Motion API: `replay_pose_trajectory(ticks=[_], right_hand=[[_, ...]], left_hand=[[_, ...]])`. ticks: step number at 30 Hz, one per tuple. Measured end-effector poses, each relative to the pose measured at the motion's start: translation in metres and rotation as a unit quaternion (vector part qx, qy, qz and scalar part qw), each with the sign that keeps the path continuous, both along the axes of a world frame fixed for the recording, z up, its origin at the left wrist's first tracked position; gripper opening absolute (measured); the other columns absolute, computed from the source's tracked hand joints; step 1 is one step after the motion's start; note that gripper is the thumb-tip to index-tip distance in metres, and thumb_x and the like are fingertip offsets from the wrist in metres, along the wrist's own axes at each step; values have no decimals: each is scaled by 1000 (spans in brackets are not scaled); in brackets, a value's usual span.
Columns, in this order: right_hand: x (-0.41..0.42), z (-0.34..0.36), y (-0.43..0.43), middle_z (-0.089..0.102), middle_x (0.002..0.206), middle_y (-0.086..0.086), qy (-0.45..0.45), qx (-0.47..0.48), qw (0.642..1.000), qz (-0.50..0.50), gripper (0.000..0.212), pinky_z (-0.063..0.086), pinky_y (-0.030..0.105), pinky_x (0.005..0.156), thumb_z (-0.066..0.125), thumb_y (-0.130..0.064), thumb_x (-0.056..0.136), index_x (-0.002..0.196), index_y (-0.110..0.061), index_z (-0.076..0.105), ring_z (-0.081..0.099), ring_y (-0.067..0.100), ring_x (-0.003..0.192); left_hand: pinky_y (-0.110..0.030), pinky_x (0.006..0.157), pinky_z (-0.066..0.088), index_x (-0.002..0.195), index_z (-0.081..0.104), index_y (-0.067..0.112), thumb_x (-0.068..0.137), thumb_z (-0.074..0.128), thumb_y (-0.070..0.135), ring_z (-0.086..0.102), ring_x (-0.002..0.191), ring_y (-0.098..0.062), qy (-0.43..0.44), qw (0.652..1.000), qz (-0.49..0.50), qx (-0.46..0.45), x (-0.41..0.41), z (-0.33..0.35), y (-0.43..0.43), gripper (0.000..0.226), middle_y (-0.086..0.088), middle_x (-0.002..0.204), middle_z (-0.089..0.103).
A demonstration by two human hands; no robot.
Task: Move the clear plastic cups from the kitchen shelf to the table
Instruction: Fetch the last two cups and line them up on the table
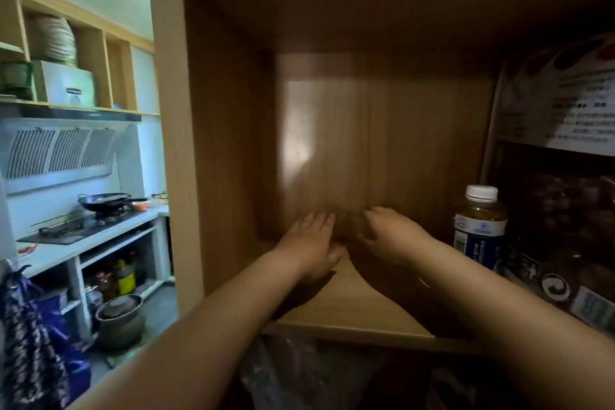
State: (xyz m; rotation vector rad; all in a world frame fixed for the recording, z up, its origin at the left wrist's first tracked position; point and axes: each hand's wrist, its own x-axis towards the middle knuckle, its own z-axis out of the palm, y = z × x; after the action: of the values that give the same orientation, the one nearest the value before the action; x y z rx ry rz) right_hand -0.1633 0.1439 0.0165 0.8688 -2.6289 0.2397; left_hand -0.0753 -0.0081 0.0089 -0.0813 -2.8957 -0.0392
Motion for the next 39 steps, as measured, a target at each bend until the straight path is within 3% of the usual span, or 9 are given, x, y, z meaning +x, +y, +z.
replay_pose_trajectory(ticks=[4,7,14,17,21,29,31,34,39], right_hand=[[1,-6,-1,55,121,9,31,30,998,52,40,47,39,84,47,-30,89,126,-15,48,51,29,106],[3,-7,0,54,122,10,63,40,995,69,39,47,40,85,49,-24,89,126,-12,47,49,30,109],[6,-3,-1,57,115,3,79,85,991,68,31,49,36,85,59,-11,85,115,-18,58,51,24,107],[15,1,2,59,114,3,90,65,990,81,28,49,36,82,61,-13,84,111,-18,61,53,25,104],[26,5,13,60,115,1,103,40,989,99,30,49,33,81,64,-16,82,112,-20,61,53,22,102],[61,4,37,59,89,-7,176,-34,974,141,11,44,19,62,55,-21,85,92,-22,64,52,11,81],[81,3,44,59,86,-8,197,-58,968,143,13,37,14,56,50,-23,86,90,-22,63,49,7,75],[119,-7,51,61,89,-8,194,-76,966,155,17,36,10,55,49,-26,86,94,-22,63,47,3,77],[178,-17,32,63,92,-8,150,-68,963,215,24,49,21,60,44,-33,84,94,-24,64,53,8,80]], left_hand=[[-34,113,1,147,2,14,95,33,43,-1,143,-22,5,1000,-1,16,-11,-7,-4,68,-9,157,3],[-36,112,15,145,18,15,93,41,38,18,139,-24,43,998,-8,44,-16,-7,-5,62,-8,153,23],[-39,96,41,131,45,16,92,46,20,43,120,-26,75,996,-9,50,-23,-3,2,40,-9,132,51],[-36,83,47,115,56,19,90,48,18,52,105,-23,115,992,-9,52,-22,-5,5,26,-5,115,60],[-37,72,50,96,59,18,90,46,20,55,87,-22,133,989,-7,64,-14,-4,5,14,-6,97,62],[-29,71,48,91,59,22,91,45,25,51,85,-12,216,970,-70,89,31,3,12,14,2,89,57],[-22,66,42,87,58,23,91,47,26,48,83,-9,245,961,-88,90,53,4,12,12,6,84,54],[-25,67,41,87,59,20,89,49,26,46,85,-9,285,950,-108,68,98,-1,9,12,6,84,57],[-29,67,40,83,60,18,86,48,27,48,81,-14,292,952,-84,24,180,-11,-9,16,2,80,59]])
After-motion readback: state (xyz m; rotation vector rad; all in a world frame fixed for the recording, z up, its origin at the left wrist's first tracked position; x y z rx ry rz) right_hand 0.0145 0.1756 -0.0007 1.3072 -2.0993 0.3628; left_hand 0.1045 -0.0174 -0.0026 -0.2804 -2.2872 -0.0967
